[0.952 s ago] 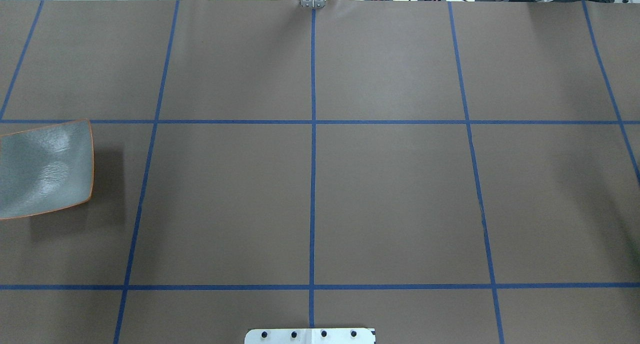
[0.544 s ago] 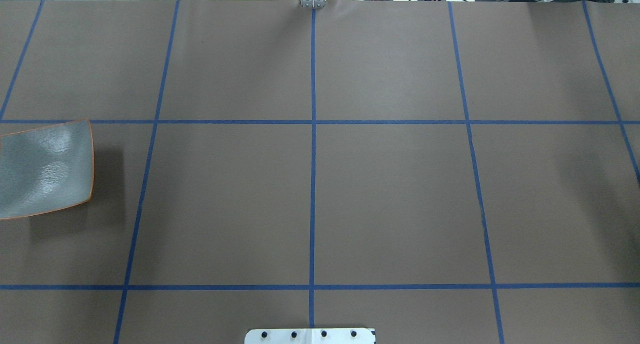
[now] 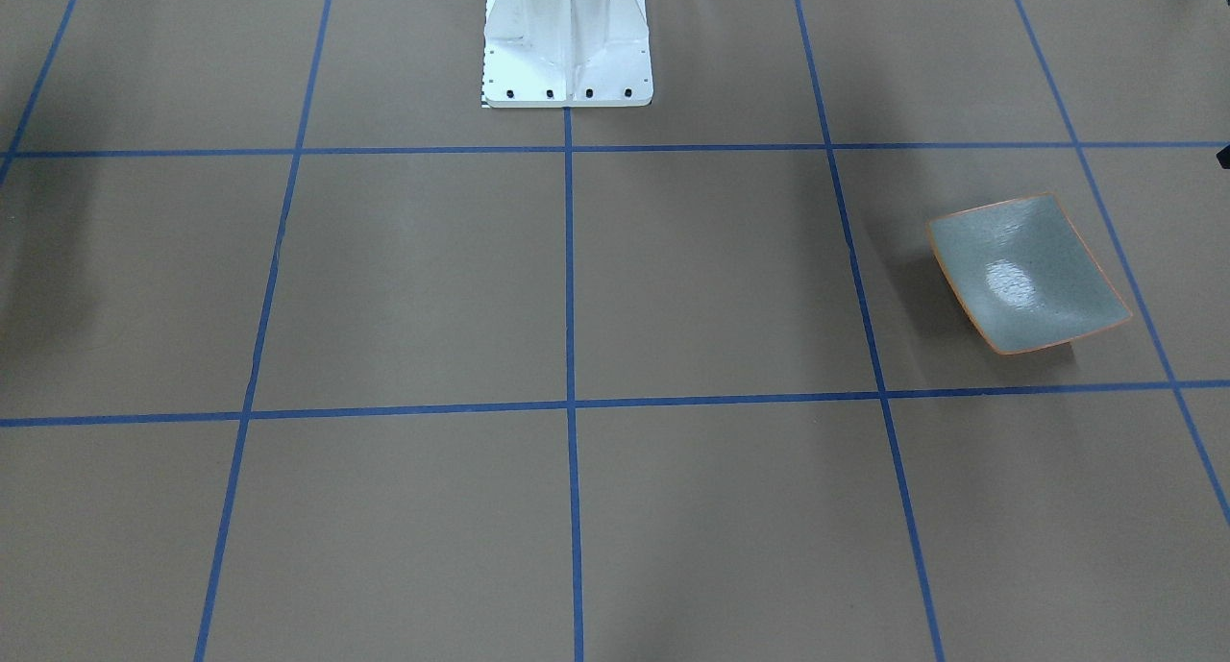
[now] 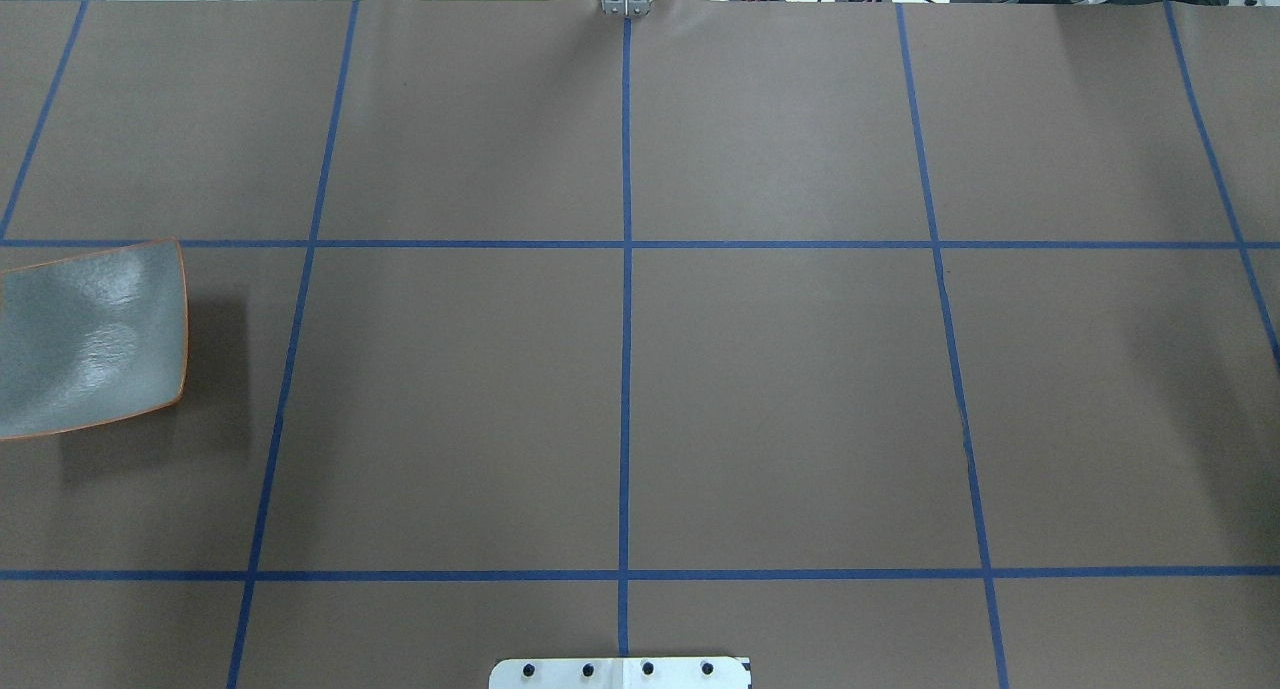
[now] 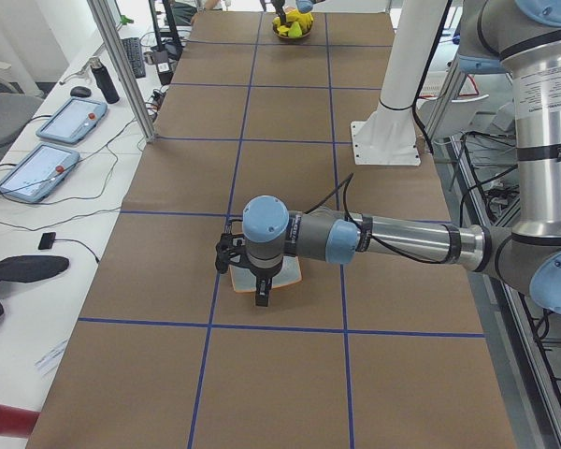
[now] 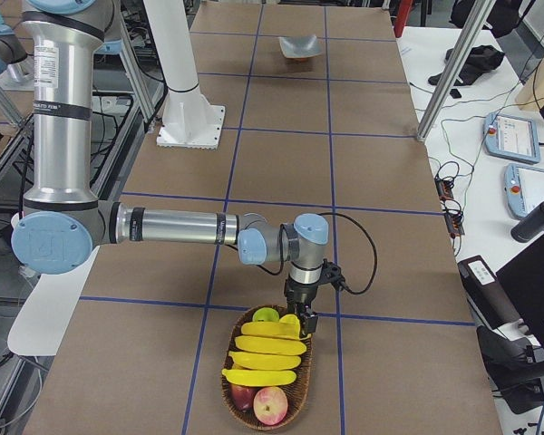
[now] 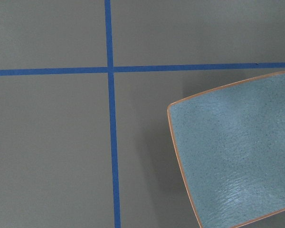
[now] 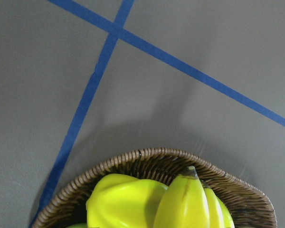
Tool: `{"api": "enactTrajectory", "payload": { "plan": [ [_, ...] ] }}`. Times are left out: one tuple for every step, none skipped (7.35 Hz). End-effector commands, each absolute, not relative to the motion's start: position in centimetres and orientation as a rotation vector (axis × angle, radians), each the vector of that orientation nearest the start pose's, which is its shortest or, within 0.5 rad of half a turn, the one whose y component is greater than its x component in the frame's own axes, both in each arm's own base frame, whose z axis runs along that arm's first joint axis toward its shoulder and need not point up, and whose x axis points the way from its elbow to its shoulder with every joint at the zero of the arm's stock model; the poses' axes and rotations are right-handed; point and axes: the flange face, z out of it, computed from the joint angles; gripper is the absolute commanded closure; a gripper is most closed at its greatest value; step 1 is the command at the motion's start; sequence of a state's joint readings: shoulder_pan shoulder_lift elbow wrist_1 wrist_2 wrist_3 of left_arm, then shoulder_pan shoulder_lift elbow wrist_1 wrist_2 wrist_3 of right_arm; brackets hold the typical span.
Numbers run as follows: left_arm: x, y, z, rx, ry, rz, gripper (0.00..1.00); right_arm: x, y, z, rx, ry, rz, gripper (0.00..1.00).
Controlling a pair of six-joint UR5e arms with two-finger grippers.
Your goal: Transfer all bananas from basket to plate
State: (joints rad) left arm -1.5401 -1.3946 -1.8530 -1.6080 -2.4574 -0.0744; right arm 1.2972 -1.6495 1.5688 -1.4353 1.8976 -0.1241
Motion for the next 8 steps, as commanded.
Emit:
{"api": "enactTrajectory", "payload": {
  "plan": [
    [-4.3,-42.5,58.8,0.086,0.891,0.022,0.0,-2.7,-47.4,71.3,0.023,-0.319,-0.418,0.14],
    [-4.3,-42.5,58.8,0.086,0.891,0.022,0.0,-2.7,-47.2,71.7,0.014,-0.318,-0.416,0.15],
    [-4.3,-42.5,58.8,0.086,0.891,0.022,0.0,-2.7,-47.2,71.8,0.017,-0.319,-0.426,0.15],
    [-4.3,-42.5,58.8,0.086,0.891,0.022,0.0,-2.7,-47.2,71.9,0.019,-0.319,-0.439,0.2],
    [-4.3,-42.5,58.8,0.086,0.891,0.022,0.0,-2.6,-47.2,72.1,0.016,-0.318,-0.439,0.32],
    [-4.3,-42.5,58.8,0.086,0.891,0.022,0.0,-2.6,-47.1,72.2,0.014,-0.318,-0.439,0.49],
    [-4.3,-42.5,58.7,0.087,0.892,0.023,0.0,-2.6,-47.1,72.5,0.023,-0.319,-0.449,0.65],
    [-4.3,-42.5,58.6,0.086,0.893,0.012,0.0,-2.6,-47.0,73.0,0.029,-0.32,-0.454,0.85]
  ]
}}
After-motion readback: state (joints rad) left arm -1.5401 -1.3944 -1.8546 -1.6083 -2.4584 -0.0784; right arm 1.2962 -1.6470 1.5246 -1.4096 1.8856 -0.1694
